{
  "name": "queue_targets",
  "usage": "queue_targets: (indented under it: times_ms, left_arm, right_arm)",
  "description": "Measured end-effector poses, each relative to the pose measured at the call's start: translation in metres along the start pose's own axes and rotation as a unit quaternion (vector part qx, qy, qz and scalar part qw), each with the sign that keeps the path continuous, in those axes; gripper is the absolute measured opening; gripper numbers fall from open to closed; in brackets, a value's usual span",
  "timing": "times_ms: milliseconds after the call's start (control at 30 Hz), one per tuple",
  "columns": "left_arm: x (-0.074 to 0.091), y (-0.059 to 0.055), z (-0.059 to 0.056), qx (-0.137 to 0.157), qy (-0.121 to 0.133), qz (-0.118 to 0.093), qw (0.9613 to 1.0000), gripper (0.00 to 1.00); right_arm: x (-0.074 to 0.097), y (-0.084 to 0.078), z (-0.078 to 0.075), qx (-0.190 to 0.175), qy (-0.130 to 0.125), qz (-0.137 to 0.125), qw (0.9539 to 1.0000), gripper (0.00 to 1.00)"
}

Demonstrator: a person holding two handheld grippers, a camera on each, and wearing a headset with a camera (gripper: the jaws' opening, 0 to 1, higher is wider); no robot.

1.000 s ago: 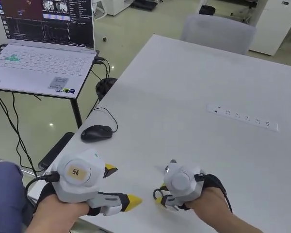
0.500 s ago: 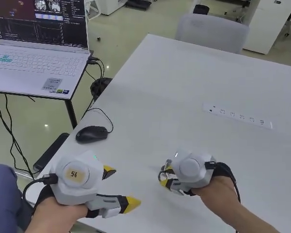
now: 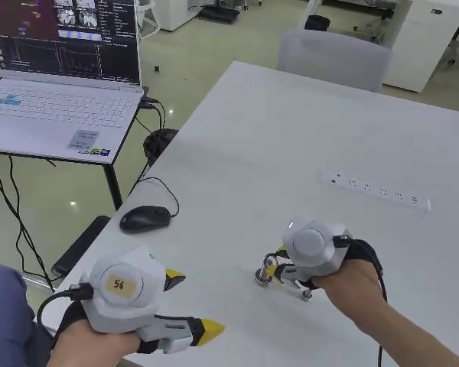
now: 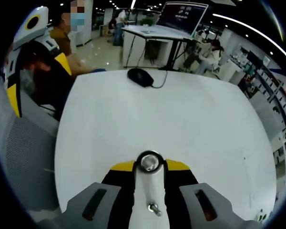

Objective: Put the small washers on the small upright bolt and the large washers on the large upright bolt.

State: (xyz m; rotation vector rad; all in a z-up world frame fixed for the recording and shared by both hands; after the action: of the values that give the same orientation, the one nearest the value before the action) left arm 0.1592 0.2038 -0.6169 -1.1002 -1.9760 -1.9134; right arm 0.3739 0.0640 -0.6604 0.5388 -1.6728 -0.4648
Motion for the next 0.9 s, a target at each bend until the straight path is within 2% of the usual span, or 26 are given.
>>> queue_targets:
  times_ms: [300, 900]
  left_arm:
    - [0.002, -0.001, 0.002, 0.003, 0.004, 0.000, 1.0000, 0.62]
    - [0.005, -0.003, 0.004, 0.007, 0.008, -0.001, 0.9999, 0.62]
  right_arm:
    - [-0.009, 0.000, 0.000, 0.004, 0.015, 0.013, 0.9998, 0.23]
    - [-0.022, 0.000, -0.002, 0.008, 0.024, 0.036, 0.9990, 0.23]
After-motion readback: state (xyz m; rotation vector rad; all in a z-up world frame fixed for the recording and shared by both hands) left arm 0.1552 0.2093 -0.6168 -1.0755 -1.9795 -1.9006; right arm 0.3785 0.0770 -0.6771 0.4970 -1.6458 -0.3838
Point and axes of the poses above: the centre of the closed fingertips' face, and the gripper's own axes: x roughly backward along the fingers, z roughly to its left, y roughly out of its top, the point moved 10 cm from there along x, roughly backward along the fingers, and after that the axes turned 1 degree about -x, right-handed, at the moved point
